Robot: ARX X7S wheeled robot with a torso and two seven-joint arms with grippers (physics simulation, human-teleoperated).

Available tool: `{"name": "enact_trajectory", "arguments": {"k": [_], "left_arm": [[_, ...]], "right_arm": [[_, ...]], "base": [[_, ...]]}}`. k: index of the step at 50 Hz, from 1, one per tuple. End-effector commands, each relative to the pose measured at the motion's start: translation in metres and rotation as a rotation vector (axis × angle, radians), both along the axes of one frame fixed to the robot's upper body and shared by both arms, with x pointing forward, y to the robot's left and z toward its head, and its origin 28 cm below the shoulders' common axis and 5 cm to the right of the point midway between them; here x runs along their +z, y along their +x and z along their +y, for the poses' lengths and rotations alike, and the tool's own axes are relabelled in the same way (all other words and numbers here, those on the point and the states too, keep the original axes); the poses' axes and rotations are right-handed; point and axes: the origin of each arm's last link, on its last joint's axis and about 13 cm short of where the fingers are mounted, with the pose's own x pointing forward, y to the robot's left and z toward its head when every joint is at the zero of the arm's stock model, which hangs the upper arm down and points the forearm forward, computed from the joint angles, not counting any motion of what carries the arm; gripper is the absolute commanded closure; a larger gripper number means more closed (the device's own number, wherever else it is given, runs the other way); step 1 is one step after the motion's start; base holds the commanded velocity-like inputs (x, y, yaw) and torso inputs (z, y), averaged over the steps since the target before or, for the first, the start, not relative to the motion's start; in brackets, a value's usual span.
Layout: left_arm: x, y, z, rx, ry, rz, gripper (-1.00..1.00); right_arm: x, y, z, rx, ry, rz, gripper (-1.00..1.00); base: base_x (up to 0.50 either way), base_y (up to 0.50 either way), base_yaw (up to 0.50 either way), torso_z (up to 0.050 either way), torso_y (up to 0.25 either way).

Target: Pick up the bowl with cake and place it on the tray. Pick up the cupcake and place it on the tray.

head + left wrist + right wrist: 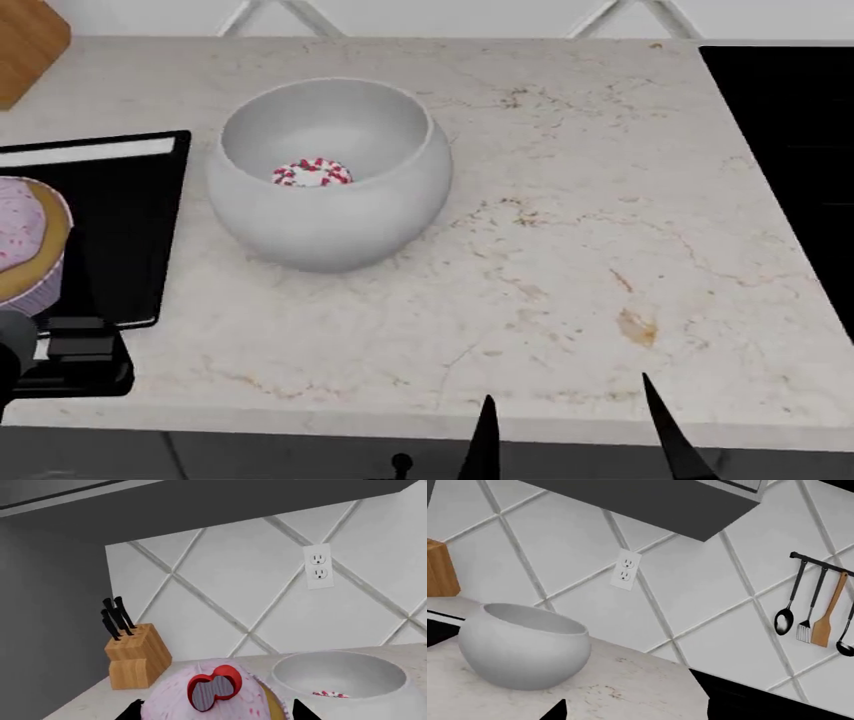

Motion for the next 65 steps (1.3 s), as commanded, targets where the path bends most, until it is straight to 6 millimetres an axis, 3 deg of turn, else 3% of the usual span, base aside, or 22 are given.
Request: {"name": "enact_trajectory", "arguments": {"k": [1,35,50,61,65], "left_arm": [[0.001,-0.001,-0.001,-0.001,-0.025,-0.005,1.0],[0.002,0.0,-0.002,0.0,-0.029,-0.011,1.0],[0.001,-0.001,-0.002,0.0,-0.03,-0.009,1.0],[0.002,-0.001,-0.002,0.0,-0.031,-0.011,1.0],[0.004,-0.001,-0.002,0.0,-0.03,-0.016,1.0]], "right_arm": [[0.0,0.0,0.0,0.001,-0.002,0.0,-1.0],[0.001,0.0,-0.001,0.01,0.003,0.0,-1.0],[0.001,0.0,-0.001,0.018,0.022,0.014,-1.0],[0.003,0.0,-0.001,0.017,-0.01,0.012,-1.0],[0.016,-0.001,-0.004,0.004,-0.028,-0.007,-1.0]], "base": [[0.0,0.5,0.0,0.0,0.0],[0.0,0.5,0.0,0.0,0.0],[0.0,0.0,0.0,0.0,0.0],[0.46,0.0,0.0,0.0,0.0],[0.0,0.0,0.0,0.004,0.003]]}}
